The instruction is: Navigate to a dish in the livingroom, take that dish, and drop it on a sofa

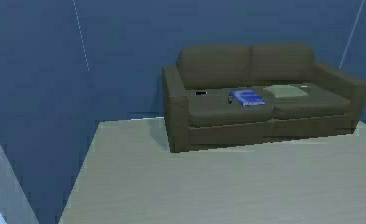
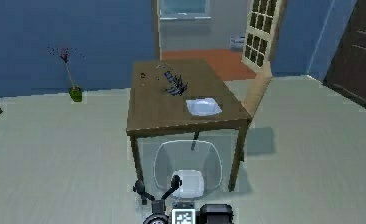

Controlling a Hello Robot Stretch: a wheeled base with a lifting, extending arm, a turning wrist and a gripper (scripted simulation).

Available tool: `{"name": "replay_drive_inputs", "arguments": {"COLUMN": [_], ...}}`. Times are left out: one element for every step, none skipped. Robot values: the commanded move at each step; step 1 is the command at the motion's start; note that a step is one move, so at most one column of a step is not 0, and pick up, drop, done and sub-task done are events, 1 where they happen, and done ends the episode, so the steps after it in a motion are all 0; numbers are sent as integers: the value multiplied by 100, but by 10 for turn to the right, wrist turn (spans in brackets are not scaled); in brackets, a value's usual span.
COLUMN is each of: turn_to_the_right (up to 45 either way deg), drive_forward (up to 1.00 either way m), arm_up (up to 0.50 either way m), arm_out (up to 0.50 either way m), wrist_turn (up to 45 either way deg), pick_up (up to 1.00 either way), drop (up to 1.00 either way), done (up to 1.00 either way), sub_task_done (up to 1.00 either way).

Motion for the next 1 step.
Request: {"name": "replay_drive_inputs", "arguments": {"turn_to_the_right": [60], "drive_forward": [0], "arm_up": [0], "arm_out": [0], "wrist_turn": [0], "pick_up": [0], "drop": [0], "done": [0], "sub_task_done": [0]}}
